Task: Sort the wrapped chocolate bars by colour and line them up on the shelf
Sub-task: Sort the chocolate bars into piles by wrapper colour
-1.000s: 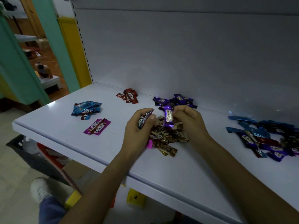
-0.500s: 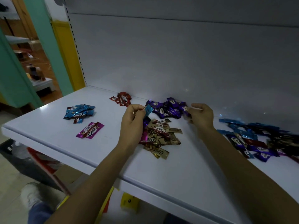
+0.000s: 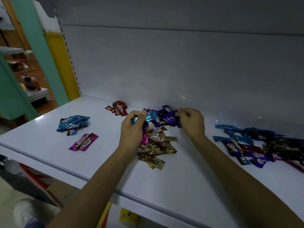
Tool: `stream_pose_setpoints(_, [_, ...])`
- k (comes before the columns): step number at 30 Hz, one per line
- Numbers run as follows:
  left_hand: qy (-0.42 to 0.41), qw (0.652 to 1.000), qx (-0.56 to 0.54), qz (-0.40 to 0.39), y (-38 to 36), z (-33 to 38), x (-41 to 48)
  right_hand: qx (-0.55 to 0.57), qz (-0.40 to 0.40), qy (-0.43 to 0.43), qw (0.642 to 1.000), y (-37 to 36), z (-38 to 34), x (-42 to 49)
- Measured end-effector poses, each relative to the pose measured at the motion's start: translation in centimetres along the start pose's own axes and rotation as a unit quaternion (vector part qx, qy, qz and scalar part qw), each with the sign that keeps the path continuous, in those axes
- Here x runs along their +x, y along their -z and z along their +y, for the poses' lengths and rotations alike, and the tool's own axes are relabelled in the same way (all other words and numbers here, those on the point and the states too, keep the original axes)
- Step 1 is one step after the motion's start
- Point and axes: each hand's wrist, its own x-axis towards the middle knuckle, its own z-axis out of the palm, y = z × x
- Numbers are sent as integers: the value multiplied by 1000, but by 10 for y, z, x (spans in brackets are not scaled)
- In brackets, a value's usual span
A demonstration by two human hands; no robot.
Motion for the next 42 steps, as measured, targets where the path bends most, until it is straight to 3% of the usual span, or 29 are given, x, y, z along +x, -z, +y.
stream_pose_setpoints(2, [-3,1000,-5,-5,-3,2,2,118,-76,-11,990,2,-26,-20])
stream_pose_setpoints(5, [-36,999,24,-18,-5,5,0,164,-218,-3,962,-2,-49,-38])
stream_pose_setpoints(8, [-40,999,35,2,4,4,1,197,-227,-11,954,-14,-56,-44])
stream_pose_setpoints(10, [12,999,1,42,17,3,5,222,-226,-44,948,-25,-63,-44])
stream_pose_setpoints(13, [100,982,-136,90,46,7,11,275,-230,-89,929,-49,-78,-40])
stream_pose_setpoints(16, [147,935,-300,118,86,14,14,287,-233,-96,924,-81,-98,-39])
stream_pose_setpoints(19, [153,891,-397,161,128,24,11,256,-253,-60,931,-126,-119,-45])
stream_pose_setpoints(22, [143,864,-432,216,162,32,6,161,-235,63,956,-177,-137,-55])
stream_pose_setpoints(25, [138,866,-419,235,187,33,-1,13,-204,208,957,-215,-149,-65])
stream_pose_setpoints(29, [118,895,-375,211,214,27,-5,-157,-222,343,899,-249,-151,-68])
stream_pose_setpoints(33, [111,912,-332,215,232,20,-1,-228,-273,370,858,-264,-148,-69])
stream_pose_setpoints(39, [135,910,-350,174,236,18,4,-241,-273,396,843,-268,-146,-69])
stream_pose_setpoints(42, [117,924,-311,191,237,13,7,-224,-273,395,848,-267,-148,-70])
